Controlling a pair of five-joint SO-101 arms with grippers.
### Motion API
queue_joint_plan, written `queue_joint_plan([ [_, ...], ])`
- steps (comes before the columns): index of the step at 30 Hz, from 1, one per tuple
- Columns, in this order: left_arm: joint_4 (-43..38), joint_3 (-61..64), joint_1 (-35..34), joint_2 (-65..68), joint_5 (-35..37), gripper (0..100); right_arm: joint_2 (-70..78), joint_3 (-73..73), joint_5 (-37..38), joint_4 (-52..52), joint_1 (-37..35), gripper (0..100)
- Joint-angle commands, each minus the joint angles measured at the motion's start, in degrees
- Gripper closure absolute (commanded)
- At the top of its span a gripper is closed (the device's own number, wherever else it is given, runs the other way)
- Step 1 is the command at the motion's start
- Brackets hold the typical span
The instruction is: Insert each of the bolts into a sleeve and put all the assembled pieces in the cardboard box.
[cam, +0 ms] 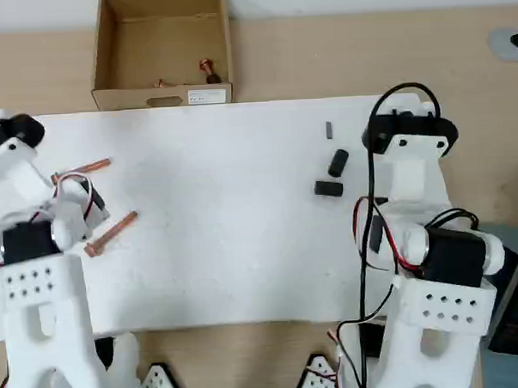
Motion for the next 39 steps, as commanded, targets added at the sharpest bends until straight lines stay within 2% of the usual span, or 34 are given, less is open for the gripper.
queue_joint_plan([
  [1, -3.3, -3.6, -1.1, 4.4, 0.4, 99, -2.0, 1.3, -0.4, -2.3, 0.8, 98.9],
  [5, -6.1, -3.6, -3.5, 8.7, 4.2, 99, -3.3, 3.9, -0.4, -4.3, 0.8, 98.9],
  [10, -8.0, -4.3, -4.7, 14.6, 4.7, 99, -4.7, 5.8, -0.4, -4.4, 1.7, 98.9],
  [17, -7.7, -13.6, -5.1, 23.8, 6.1, 99, -4.7, 8.7, 0.0, -5.9, 5.8, 98.9],
  [23, -7.6, -19.5, -9.4, 31.3, 6.0, 99, -4.7, 8.7, -0.4, -5.9, 5.8, 98.9],
  [29, -3.5, -23.2, -12.7, 36.3, 7.6, 88, -4.7, 8.7, -0.4, -5.9, 5.8, 98.9],
  [39, -8.2, -23.1, -13.1, 44.6, 7.9, 88, -4.5, 8.8, -0.4, -5.9, 5.8, 98.9],
])
